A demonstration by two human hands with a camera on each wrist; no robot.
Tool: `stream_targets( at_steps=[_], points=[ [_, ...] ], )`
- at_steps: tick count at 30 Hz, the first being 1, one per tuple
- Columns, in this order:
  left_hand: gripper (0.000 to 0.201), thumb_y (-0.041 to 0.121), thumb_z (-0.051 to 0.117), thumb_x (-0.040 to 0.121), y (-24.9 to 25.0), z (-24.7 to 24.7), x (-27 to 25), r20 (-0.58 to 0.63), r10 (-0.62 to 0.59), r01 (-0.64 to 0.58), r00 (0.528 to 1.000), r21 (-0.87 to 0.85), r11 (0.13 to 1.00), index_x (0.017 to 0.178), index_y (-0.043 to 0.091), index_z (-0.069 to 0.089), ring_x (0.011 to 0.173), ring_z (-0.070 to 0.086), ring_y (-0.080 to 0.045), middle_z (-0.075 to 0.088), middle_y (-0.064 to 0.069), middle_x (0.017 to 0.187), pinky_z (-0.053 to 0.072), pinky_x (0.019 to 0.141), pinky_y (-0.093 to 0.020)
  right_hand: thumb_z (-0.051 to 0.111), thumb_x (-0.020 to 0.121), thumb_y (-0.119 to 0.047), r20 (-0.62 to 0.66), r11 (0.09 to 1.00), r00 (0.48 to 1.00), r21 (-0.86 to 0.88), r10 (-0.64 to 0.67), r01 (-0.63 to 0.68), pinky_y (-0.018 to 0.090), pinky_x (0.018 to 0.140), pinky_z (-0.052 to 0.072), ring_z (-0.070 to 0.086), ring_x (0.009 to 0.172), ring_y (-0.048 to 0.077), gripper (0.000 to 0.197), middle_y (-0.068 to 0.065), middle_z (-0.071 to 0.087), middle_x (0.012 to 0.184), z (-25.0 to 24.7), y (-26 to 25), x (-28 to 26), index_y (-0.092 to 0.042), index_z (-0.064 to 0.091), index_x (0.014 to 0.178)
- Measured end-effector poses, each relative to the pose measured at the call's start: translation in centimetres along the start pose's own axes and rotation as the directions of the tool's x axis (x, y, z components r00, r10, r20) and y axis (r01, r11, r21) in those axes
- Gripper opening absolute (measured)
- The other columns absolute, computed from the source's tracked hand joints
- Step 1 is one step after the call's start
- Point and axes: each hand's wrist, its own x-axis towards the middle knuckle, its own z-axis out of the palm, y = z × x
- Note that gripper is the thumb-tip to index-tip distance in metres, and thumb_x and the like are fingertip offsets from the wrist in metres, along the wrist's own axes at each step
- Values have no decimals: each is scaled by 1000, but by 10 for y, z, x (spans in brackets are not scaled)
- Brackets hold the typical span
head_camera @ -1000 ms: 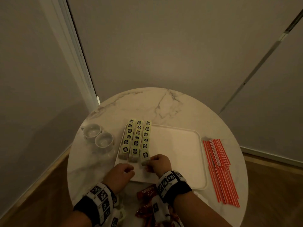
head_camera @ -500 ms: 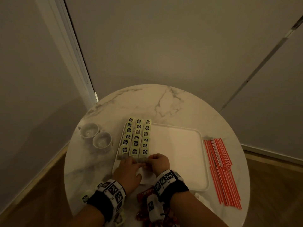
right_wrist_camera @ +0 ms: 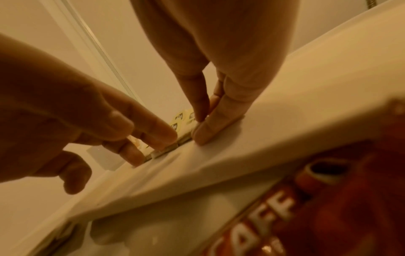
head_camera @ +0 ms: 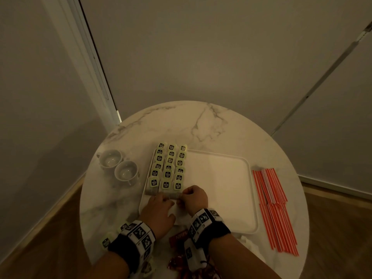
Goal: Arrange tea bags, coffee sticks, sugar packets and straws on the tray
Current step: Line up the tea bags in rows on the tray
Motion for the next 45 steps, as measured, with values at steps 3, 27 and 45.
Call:
stream_targets(
  at_steps=[3,27,45],
  points=[
    [40,31,52,90,-2,-5,-5,-110,29,-40,994,-97,994,129,23,53,128,36,-16,39,2,133,37,104,-29,69,73,-11,13,1000,1000,-27,-14,14,29,73,54,66,83,20,17,3,71,85,-1,1,1,-23,57,75],
    [73,57,59,81,-106,-30,-94,20,-469,463,883,127,877,141,24,32,123,47,-24,34,-4,139,41,98,-29,60,89,-34,686,462,680,-530,-260,711,39,79,46,55,102,38,46,15,45,120,50,-17,-102,-8,49,125],
    [24,12,58,81,-116,-18,-84,-4,-424,420,905,-128,898,69,20,39,79,48,-20,49,-2,85,35,66,-28,62,88,-18,605,766,741,-314,-293,560,23,83,39,54,98,22,22,8,58,106,31,-18,-92,-8,68,106]
  ],
)
